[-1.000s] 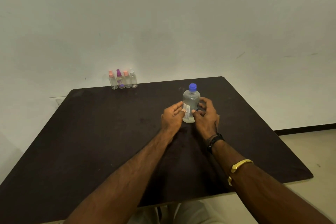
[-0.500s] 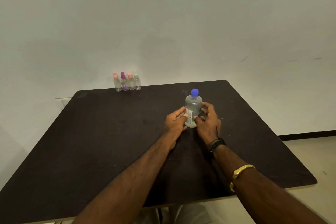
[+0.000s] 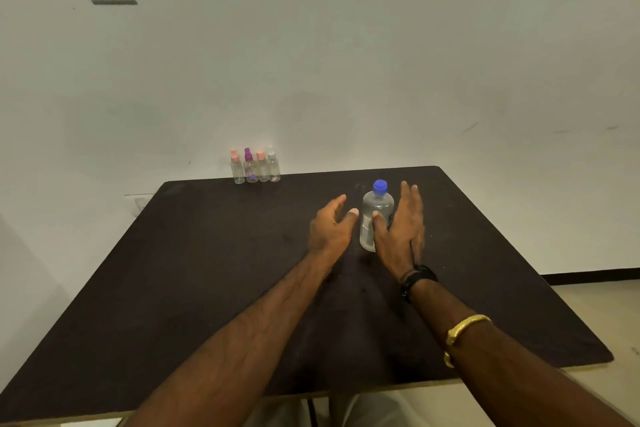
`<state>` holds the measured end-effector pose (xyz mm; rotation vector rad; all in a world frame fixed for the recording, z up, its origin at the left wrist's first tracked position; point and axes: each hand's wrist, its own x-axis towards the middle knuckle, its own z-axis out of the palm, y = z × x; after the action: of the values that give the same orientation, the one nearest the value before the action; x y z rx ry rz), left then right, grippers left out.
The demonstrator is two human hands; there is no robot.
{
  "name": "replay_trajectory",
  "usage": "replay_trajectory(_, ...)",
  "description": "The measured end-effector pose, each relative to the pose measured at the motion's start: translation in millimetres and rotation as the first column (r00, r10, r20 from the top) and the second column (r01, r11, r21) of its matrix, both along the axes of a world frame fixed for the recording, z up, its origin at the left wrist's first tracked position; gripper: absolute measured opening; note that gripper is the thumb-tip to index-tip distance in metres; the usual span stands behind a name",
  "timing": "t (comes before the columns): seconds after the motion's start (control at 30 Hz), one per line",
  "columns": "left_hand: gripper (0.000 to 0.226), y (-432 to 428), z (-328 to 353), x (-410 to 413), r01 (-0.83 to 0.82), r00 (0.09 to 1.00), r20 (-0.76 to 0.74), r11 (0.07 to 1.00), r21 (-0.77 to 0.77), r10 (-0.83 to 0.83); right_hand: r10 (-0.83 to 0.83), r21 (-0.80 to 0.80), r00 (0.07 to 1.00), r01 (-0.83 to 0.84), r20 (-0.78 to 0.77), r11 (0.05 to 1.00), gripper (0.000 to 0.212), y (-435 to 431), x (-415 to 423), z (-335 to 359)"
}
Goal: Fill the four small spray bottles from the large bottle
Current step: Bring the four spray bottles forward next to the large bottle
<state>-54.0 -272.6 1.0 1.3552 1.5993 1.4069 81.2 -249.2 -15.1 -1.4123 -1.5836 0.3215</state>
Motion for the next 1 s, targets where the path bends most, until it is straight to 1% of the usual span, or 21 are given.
replay_trajectory(0.07, 0.060, -4.8, 4.4, -10.3, -0.008, 0.984, -0.177, 0.999, 0.052, 0.017, 0.000, 0.056, 0.997, -0.005, 0.081, 0.998, 0.079, -3.0, -6.3, 5.8)
replay_trajectory(0.2, 0.067, -17.1, 9.5, -27.1, 0.053, 0.919, -0.395, 0.988, 0.145, 0.008, 0.042, 0.138, 0.980, -0.069, 0.195, 0.988, 0.078, -10.6, -22.1, 13.5)
replay_trajectory(0.33, 0.071, -24.2, 9.2, -46.3, 0.090, 0.790, -0.611, 0.975, 0.202, 0.054, 0.058, 0.209, 0.948, -0.129, 0.313, 0.970, 0.076, -17.3, -36.7, 18.4)
replay_trajectory(0.43, 0.078, -28.3, 10.5, -59.8, 0.075, 0.683, -0.720, 0.968, 0.238, 0.124, 0.049, 0.247, 0.924, -0.152, 0.380, 0.957, 0.075, -19.1, -46.3, 21.1)
replay_trajectory(0.53, 0.086, -32.0, 13.9, -72.0, 0.033, 0.600, -0.772, 0.957, 0.288, 0.212, 0.039, 0.275, 0.901, -0.172, 0.432, 0.946, 0.076, -18.7, -54.2, 22.7)
replay_trajectory(0.6, 0.087, -34.2, 15.9, -81.0, 0.000, 0.575, -0.774, 0.946, 0.325, 0.266, 0.055, 0.289, 0.901, -0.196, 0.431, 0.937, 0.076, -19.0, -60.1, 24.7)
replay_trajectory(0.67, 0.088, -36.9, 17.8, -90.2, -0.029, 0.569, -0.765, 0.937, 0.349, 0.303, 0.057, 0.305, 0.899, -0.207, 0.435, 0.930, 0.077, -19.9, -67.2, 27.9)
replay_trajectory(0.8, 0.092, -48.3, 23.1, -109.2, -0.039, 0.517, -0.784, 0.925, 0.379, 0.344, 0.082, 0.295, 0.888, -0.236, 0.452, 0.926, 0.078, -19.3, -85.5, 31.8)
replay_trajectory(0.9, 0.091, -55.3, 25.8, -124.3, -0.047, 0.473, -0.812, 0.930, 0.365, 0.342, 0.111, 0.279, 0.891, -0.253, 0.440, 0.926, 0.079, -18.2, -100.5, 33.3)
replay_trajectory(1.0, 0.091, -59.1, 26.3, -138.0, -0.075, 0.453, -0.819, 0.930, 0.359, 0.353, 0.135, 0.277, 0.883, -0.281, 0.449, 0.919, 0.080, -17.2, -116.6, 34.2)
